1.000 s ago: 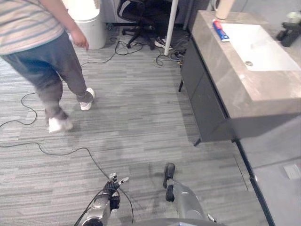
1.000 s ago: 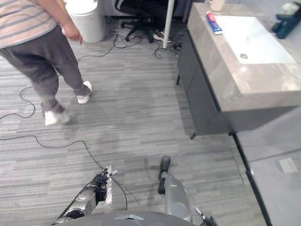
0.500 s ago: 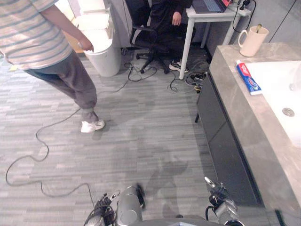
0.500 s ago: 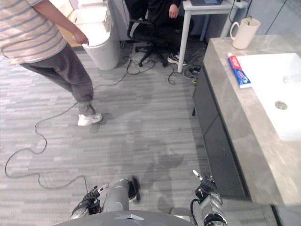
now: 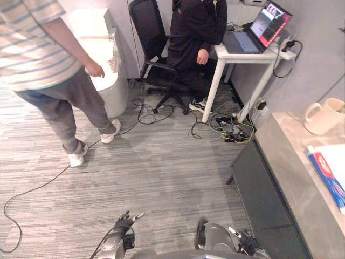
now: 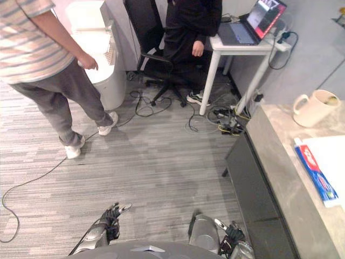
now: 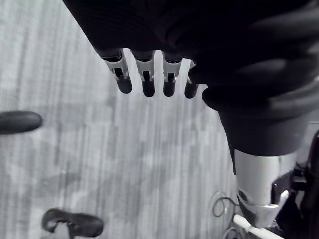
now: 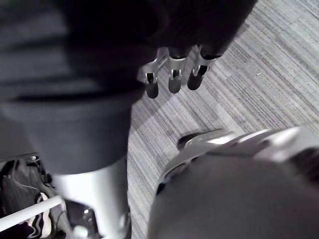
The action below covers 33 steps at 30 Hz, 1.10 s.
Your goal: Organize washtable
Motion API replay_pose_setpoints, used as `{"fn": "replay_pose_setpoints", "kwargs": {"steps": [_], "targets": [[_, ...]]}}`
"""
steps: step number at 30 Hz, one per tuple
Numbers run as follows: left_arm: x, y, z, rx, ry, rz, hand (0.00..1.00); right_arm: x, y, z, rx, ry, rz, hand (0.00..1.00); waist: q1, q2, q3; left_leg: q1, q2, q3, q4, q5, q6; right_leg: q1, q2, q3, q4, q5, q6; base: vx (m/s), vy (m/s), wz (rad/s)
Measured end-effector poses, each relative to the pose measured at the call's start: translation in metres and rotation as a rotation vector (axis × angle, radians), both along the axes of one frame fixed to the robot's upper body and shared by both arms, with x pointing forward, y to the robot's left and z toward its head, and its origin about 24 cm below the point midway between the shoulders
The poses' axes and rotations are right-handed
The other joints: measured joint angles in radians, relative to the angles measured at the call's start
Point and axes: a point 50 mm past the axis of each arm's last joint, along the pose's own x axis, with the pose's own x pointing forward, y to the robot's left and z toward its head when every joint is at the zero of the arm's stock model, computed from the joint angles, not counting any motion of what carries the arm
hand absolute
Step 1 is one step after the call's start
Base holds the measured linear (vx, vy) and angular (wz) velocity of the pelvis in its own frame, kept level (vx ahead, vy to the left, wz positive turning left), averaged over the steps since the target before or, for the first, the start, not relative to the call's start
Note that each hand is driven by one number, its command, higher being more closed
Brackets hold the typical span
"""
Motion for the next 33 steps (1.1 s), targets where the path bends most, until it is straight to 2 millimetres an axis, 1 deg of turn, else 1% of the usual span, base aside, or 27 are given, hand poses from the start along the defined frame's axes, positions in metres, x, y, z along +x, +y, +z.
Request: {"fn": "replay_pose_setpoints", "kwargs": {"steps": [1, 2, 3, 4, 5, 6, 7, 8, 9, 10, 11, 12, 13, 14, 15, 16, 17, 18, 19, 20, 21, 22, 23, 24, 30, 33], "targets": [[-0.014, -0.009, -0.006, -0.033, 0.036, 0.026, 0.0, -0.001, -0.007, 0.001, -0.018, 0.004, 0.001, 0.0, 0.014, 0.033, -0.005, 0.012, 0.037, 0.013, 0.048, 0.0, -0.013, 0.0, 0.026, 0.003, 0.059, -0.052, 0.0, 0.07, -0.268, -0.21], [-0.016, -0.007, -0.006, -0.034, 0.034, 0.048, 0.0, -0.003, -0.008, 0.001, -0.025, 0.011, 0.017, 0.0, 0.015, 0.036, -0.008, -0.004, 0.049, 0.011, 0.126, -0.011, -0.022, 0.011, 0.031, 0.004, 0.062, -0.098, 0.001, 0.24, -0.303, -0.42], [-0.021, -0.012, -0.008, -0.055, 0.043, 0.079, 0.0, -0.007, -0.008, 0.0, -0.03, 0.025, 0.023, 0.0, 0.021, 0.054, -0.017, -0.079, 0.102, -0.001, 0.318, -0.012, -0.029, 0.047, 0.06, 0.001, 0.045, -0.127, -0.01, 0.37, -0.338, -0.15], [-0.028, -0.013, -0.01, -0.068, 0.055, 0.115, 0.0, -0.01, -0.013, 0.002, -0.046, 0.024, 0.031, 0.0, 0.022, 0.081, -0.03, -0.172, 0.16, -0.038, 0.515, 0.031, -0.063, 0.093, 0.098, -0.019, 0.009, -0.144, -0.022, 0.37, -0.342, -0.11], [-0.029, -0.015, -0.01, -0.077, 0.056, 0.129, 0.0, -0.012, -0.015, 0.002, -0.052, 0.029, 0.034, 0.0, 0.021, 0.094, -0.036, -0.207, 0.183, -0.061, 0.593, 0.076, -0.073, 0.117, 0.114, -0.027, -0.005, -0.15, -0.027, 0.41, -0.316, -0.05], [-0.031, -0.015, -0.011, -0.087, 0.056, 0.157, 0.0, -0.012, -0.016, 0.002, -0.057, 0.029, 0.046, 0.0, 0.022, 0.101, -0.039, -0.255, 0.207, -0.095, 0.719, 0.221, -0.069, 0.171, 0.137, -0.029, -0.03, -0.169, -0.032, 0.34, -0.235, -0.07], [-0.032, -0.015, -0.011, -0.087, 0.06, 0.157, 0.0, -0.011, -0.016, 0.003, -0.058, 0.024, 0.053, 0.0, 0.023, 0.101, -0.039, -0.288, 0.224, -0.093, 0.805, 0.237, -0.087, 0.206, 0.144, -0.029, -0.057, -0.174, -0.036, 0.32, -0.204, -0.09], [-0.031, -0.014, -0.011, -0.083, 0.057, 0.155, 0.0, -0.009, -0.016, 0.003, -0.057, 0.021, 0.051, 0.0, 0.024, 0.101, -0.039, -0.318, 0.231, -0.085, 0.86, 0.219, -0.085, 0.227, 0.148, -0.03, -0.077, -0.173, -0.036, 0.24, -0.124, -0.03], [-0.03, -0.012, -0.01, -0.076, 0.05, 0.155, 0.0, -0.007, -0.015, 0.003, -0.056, 0.016, 0.052, 0.0, 0.024, 0.097, -0.036, -0.354, 0.235, -0.064, 0.914, 0.17, -0.084, 0.258, 0.147, -0.029, -0.107, -0.17, -0.037, 0.23, -0.105, 0.02], [-0.029, -0.01, -0.01, -0.073, 0.048, 0.159, 0.0, -0.006, -0.015, 0.003, -0.055, 0.015, 0.051, 0.0, 0.024, 0.093, -0.034, -0.377, 0.236, -0.026, 0.904, 0.106, -0.075, 0.301, 0.143, -0.029, -0.145, -0.162, -0.034, 0.16, -0.07, 0.03], [-0.029, -0.01, -0.01, -0.072, 0.049, 0.16, 0.0, -0.005, -0.016, 0.003, -0.056, 0.013, 0.051, 0.0, 0.025, 0.092, -0.034, -0.377, 0.236, 0.005, 0.82, 0.064, -0.069, 0.327, 0.138, -0.032, -0.17, -0.157, -0.026, 0.03, -0.04, -0.02], [-0.031, -0.009, -0.01, -0.076, 0.053, 0.17, 0.0, -0.002, -0.015, 0.004, -0.055, 0.005, 0.052, 0.0, 0.025, 0.093, -0.034, -0.361, 0.235, 0.04, 0.637, 0.029, -0.065, 0.353, 0.134, -0.029, -0.195, -0.154, -0.02, -0.09, -0.021, -0.09], [-0.032, -0.009, -0.011, -0.08, 0.057, 0.178, 0.0, 0.0, -0.015, 0.004, -0.054, 0.0, 0.051, 0.0, 0.024, 0.093, -0.034, -0.35, 0.232, 0.048, 0.521, 0.025, -0.066, 0.364, 0.133, -0.027, -0.206, -0.153, -0.016, -0.16, -0.034, -0.15], [-0.032, -0.009, -0.011, -0.081, 0.061, 0.183, 0.0, 0.003, -0.015, 0.004, -0.05, -0.007, 0.047, 0.0, 0.023, 0.096, -0.036, -0.313, 0.21, 0.03, 0.268, 0.045, -0.079, 0.371, 0.129, -0.022, -0.22, -0.153, -0.004, -0.16, 0.021, -0.21], [-0.033, -0.011, -0.012, -0.085, 0.067, 0.185, 0.0, 0.003, -0.017, 0.005, -0.052, -0.01, 0.043, 0.0, 0.023, 0.107, -0.038, -0.303, 0.198, -0.005, 0.118, 0.113, -0.068, 0.369, 0.126, -0.015, -0.218, -0.169, 0.021, -0.09, 0.077, -0.24], [-0.034, -0.011, -0.013, -0.088, 0.075, 0.186, 0.0, 0.003, -0.019, 0.005, -0.056, -0.011, 0.042, 0.0, 0.023, 0.116, -0.035, -0.302, 0.198, -0.009, 0.106, 0.142, -0.06, 0.373, 0.126, -0.009, -0.215, -0.177, 0.033, 0.08, 0.212, -0.27], [-0.036, -0.016, -0.014, -0.099, 0.092, 0.183, 0.0, 0.0, -0.024, 0.006, -0.069, -0.002, 0.038, 0.0, 0.02, 0.144, -0.041, -0.283, 0.193, -0.004, 0.082, 0.183, -0.052, 0.391, 0.13, 0.0, -0.216, -0.187, 0.059, 0.28, 0.28, -0.07], [-0.039, -0.018, -0.016, -0.107, 0.118, 0.171, 0.0, -0.01, -0.023, 0.004, -0.063, 0.022, 0.03, 0.0, 0.015, 0.137, -0.067, -0.253, 0.16, 0.014, 0.031, 0.162, -0.054, 0.398, 0.102, 0.001, -0.217, -0.195, 0.086, 0.31, 0.277, -0.01], [-0.039, -0.017, -0.016, -0.099, 0.12, 0.158, 0.0, -0.013, -0.02, 0.002, -0.052, 0.028, 0.029, 0.0, 0.015, 0.129, -0.073, -0.247, 0.139, 0.02, 0.006, 0.165, -0.048, 0.392, 0.084, -0.001, -0.22, -0.194, 0.095, 0.33, 0.228, 0.11], [-0.038, -0.012, -0.015, -0.082, 0.123, 0.137, 0.0, -0.017, -0.014, 0.001, -0.037, 0.036, 0.024, 0.0, 0.014, 0.099, -0.083, -0.237, 0.1, 0.03, -0.035, 0.171, -0.041, 0.387, 0.05, 0.0, -0.223, -0.196, 0.116, 0.25, 0.171, 0.03], [-0.037, -0.01, -0.015, -0.069, 0.121, 0.116, 0.0, -0.018, -0.011, 0.0, -0.026, 0.04, 0.025, 0.0, 0.015, 0.089, -0.082, -0.231, 0.077, 0.036, -0.054, 0.173, -0.035, 0.384, 0.031, 0.0, -0.229, -0.195, 0.127, 0.29, 0.182, 0.01], [-0.035, -0.008, -0.014, -0.053, 0.119, 0.086, 0.0, -0.02, -0.008, -0.001, -0.017, 0.045, 0.024, 0.0, 0.016, 0.074, -0.085, -0.22, 0.054, 0.043, -0.078, 0.174, -0.03, 0.389, 0.011, 0.0, -0.246, -0.191, 0.14, 0.23, 0.13, -0.02], [-0.034, -0.005, -0.013, -0.041, 0.121, 0.068, 0.0, -0.02, -0.007, -0.002, -0.013, 0.045, 0.025, 0.0, 0.017, 0.069, -0.089, -0.215, 0.039, 0.046, -0.092, 0.175, -0.028, 0.392, 0.0, 0.0, -0.255, -0.189, 0.147, 0.16, 0.078, -0.02], [-0.025, -0.015, -0.013, -0.023, 0.122, -0.065, 0.0, -0.014, -0.01, -0.001, -0.016, 0.042, 0.077, 0.0, 0.019, 0.074, -0.076, -0.152, 0.047, 0.07, -0.171, 0.204, -0.025, 0.408, 0.024, 0.0, -0.266, -0.191, 0.149, 0.06, 0.025, 0.0], [-0.025, -0.015, -0.013, -0.023, 0.122, -0.065, 0.0, -0.014, -0.009, -0.001, -0.016, 0.043, 0.077, 0.0, 0.019, 0.073, -0.076, -0.152, 0.047, 0.069, -0.171, 0.204, -0.025, 0.409, 0.024, -0.002, -0.268, -0.19, 0.149, 0.0, 0.0, 0.0], [-0.025, -0.014, -0.013, -0.02, 0.123, -0.068, 0.0, -0.016, -0.009, -0.001, -0.013, 0.048, 0.074, 0.0, 0.018, 0.069, -0.074, -0.149, 0.048, 0.064, -0.171, 0.204, -0.025, 0.427, 0.024, -0.021, -0.278, -0.19, 0.149, 0.0, -0.009, 0.12]]}}
